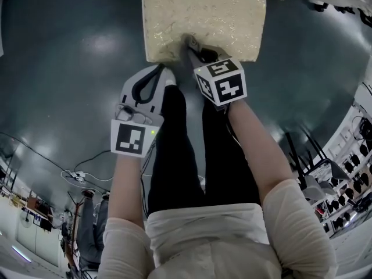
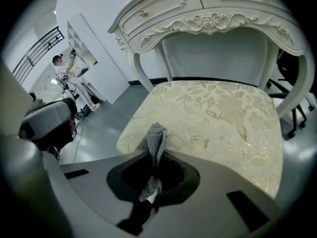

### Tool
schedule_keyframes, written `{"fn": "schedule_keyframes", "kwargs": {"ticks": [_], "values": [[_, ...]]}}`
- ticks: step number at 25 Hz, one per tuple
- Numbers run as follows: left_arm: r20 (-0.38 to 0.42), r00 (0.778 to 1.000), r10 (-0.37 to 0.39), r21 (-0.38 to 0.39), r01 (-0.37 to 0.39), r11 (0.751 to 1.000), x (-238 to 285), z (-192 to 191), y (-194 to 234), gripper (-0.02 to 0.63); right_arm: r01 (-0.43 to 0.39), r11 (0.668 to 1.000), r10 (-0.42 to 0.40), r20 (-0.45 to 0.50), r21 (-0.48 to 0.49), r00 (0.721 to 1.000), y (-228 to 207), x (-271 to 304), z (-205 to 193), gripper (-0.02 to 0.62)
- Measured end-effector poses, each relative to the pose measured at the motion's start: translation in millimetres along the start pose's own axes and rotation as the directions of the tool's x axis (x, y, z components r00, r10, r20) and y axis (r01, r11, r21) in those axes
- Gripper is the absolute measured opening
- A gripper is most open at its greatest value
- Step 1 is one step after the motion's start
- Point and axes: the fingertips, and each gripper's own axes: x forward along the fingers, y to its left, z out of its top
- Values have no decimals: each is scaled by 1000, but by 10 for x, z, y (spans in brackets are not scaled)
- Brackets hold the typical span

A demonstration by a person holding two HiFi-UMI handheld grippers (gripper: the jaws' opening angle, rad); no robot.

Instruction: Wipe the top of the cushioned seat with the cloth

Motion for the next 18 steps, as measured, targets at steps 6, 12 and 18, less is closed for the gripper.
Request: {"fn": "schedule_keyframes", "kwargs": {"ticks": [6,12,18], "values": [[-13,999,-34,20,34,999,258,79,-310,2,25,1000,-25,12,3,1000,-330,-202,-102,26],[-22,998,-67,26,68,997,441,111,-547,2,42,999,-43,15,30,999,-605,-376,-198,26],[-37,993,-110,62,112,992,645,110,-819,2,57,998,-58,24,41,998,-866,-533,-293,27]]}}
